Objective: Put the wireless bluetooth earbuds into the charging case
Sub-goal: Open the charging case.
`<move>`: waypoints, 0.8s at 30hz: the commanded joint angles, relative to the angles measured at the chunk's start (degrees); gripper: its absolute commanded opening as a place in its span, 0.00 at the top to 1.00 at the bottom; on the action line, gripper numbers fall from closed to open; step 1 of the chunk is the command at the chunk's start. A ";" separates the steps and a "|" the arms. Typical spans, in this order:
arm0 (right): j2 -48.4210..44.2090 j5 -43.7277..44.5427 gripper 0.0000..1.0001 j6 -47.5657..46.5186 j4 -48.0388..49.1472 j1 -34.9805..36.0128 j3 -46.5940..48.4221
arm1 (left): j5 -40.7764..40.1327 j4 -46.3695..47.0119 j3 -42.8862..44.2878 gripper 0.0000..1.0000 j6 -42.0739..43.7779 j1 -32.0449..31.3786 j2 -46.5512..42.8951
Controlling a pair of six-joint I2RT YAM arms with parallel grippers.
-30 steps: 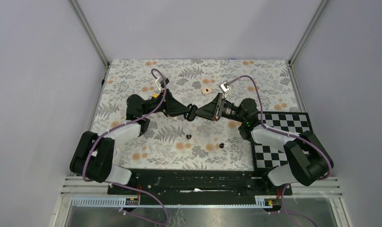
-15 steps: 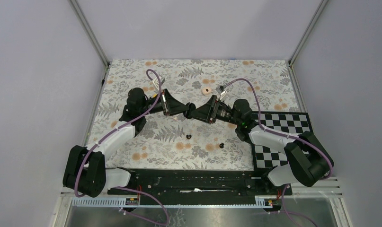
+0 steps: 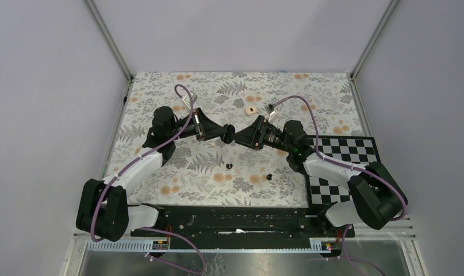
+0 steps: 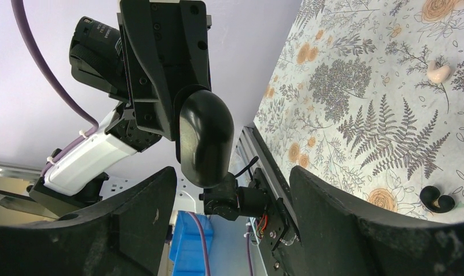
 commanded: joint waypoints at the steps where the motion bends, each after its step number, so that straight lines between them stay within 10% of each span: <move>1: -1.90 0.39 0.21 -1.17 0.63 0.40 1.25 | -0.14 -1.07 3.23 1.00 3.06 0.53 -2.18; 24: 1.71 3.33 0.20 -4.55 -3.81 4.19 5.36 | 0.35 -2.75 4.37 1.00 3.69 0.62 -3.67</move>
